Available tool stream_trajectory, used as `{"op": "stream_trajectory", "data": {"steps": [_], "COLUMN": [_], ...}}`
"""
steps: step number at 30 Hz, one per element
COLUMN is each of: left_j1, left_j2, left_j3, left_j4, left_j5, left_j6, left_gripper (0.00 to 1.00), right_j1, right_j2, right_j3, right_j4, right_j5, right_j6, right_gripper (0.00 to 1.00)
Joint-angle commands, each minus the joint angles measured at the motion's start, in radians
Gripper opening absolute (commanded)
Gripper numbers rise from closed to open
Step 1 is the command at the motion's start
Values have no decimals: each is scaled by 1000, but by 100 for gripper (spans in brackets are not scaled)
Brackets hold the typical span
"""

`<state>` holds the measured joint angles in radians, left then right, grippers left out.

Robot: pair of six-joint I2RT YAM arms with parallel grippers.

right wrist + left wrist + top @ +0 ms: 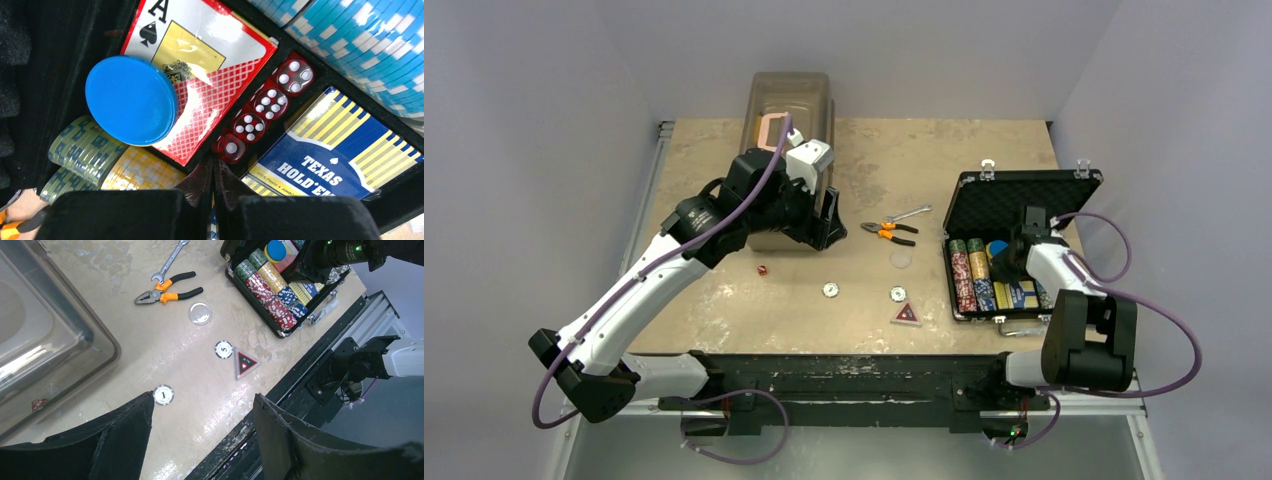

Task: Pack up texas hold em set

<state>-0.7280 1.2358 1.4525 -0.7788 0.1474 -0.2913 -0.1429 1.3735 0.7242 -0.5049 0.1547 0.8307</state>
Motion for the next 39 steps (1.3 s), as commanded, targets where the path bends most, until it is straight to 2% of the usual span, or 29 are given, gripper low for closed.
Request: {"op": "stream_trajectory", "data": {"steps": [1,10,13,19,25,35,39], "left_j1": [-4,-6,-7,-8,-8,-10,-10], "left_j2": [-11,-16,-14,-15,-15,-17,-28], "left_j3": [0,2,2,4,3,2,-8], "left_j4": [23,20,21,17,17,16,24], "left_j5": [-13,-11,-10,-10,-12,-44,-71], "left_j6": [21,23,23,23,21,17,6], "left_gripper": [70,70,70,70,70,70,71], "right_j1": [0,0,-1,26,170,174,202], "right_j2": [22,46,55,67,-7,-152,-253], "right_j3": [-3,3,1,7,63,63,57], "right_j4": [-22,-9,-16,-32,-89,-129,-96], "right_j5": [118,135,216,258,311,321,255], "right_j6": [32,12,-3,-20,-31,-94,-184], "right_gripper": [0,0,0,0,4,12,16]}}
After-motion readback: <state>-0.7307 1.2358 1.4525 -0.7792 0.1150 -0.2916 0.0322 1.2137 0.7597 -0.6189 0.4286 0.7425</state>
